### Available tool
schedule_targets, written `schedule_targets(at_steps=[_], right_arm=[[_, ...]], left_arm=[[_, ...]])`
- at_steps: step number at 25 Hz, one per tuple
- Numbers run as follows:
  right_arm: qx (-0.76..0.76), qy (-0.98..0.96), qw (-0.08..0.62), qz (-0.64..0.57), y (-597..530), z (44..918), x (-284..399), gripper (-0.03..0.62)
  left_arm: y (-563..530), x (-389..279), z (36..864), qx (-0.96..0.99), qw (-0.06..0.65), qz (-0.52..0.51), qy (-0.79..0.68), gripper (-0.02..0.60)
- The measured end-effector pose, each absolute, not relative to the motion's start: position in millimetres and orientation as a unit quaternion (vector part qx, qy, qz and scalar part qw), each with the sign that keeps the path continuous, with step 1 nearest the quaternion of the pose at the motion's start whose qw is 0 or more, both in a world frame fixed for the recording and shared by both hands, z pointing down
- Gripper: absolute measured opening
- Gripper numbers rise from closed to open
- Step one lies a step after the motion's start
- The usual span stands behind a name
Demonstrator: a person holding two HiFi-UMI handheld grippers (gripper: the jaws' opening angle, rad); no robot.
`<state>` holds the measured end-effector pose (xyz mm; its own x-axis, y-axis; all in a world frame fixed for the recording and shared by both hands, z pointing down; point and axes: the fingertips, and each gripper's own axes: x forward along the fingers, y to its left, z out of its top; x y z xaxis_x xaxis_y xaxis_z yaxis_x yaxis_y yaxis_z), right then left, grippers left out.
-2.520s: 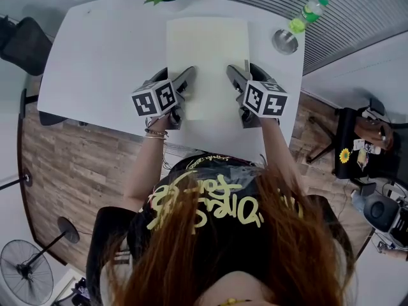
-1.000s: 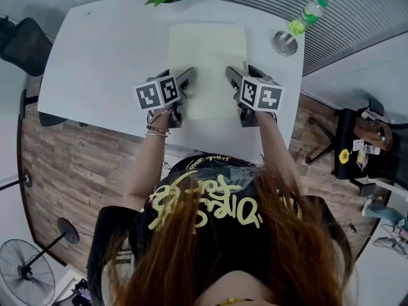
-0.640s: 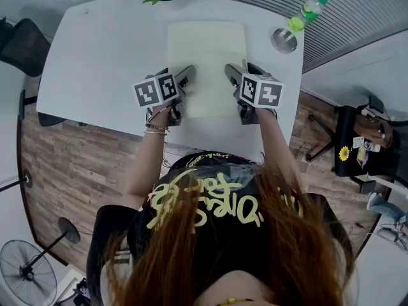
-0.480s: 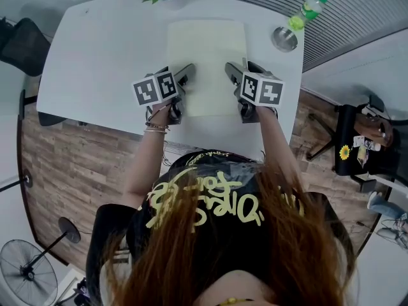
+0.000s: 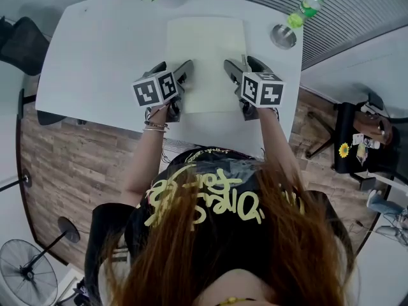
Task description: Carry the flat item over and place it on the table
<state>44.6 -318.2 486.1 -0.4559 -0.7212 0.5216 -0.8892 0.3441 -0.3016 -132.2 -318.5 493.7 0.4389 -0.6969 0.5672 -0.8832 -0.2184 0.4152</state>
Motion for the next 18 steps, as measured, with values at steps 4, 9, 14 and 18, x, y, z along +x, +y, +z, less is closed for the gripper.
schedule_targets(at_steps=[4, 9, 14, 18], right_arm=[[0.508, -0.814, 0.151, 0.238, -317.0, 476.7, 42.2, 0.314], [0.507, -0.822, 0.145, 0.216, -315.2, 466.3, 35.8, 0.314], [0.516, -0.825, 0.122, 0.197, -317.0, 449.2, 35.6, 0.314], [0.519, -0.832, 0.092, 0.171, -316.0, 429.8, 34.8, 0.314]], left_arm=[[-318.2, -137.6, 486.0, 0.772, 0.337, 0.119, -0.526, 0.387], [-318.1, -146.8, 473.8, 0.773, 0.304, 0.110, -0.546, 0.387], [-318.7, -151.7, 461.7, 0.778, 0.275, 0.097, -0.557, 0.385], [-318.2, -153.3, 451.5, 0.781, 0.260, 0.086, -0.561, 0.383]])
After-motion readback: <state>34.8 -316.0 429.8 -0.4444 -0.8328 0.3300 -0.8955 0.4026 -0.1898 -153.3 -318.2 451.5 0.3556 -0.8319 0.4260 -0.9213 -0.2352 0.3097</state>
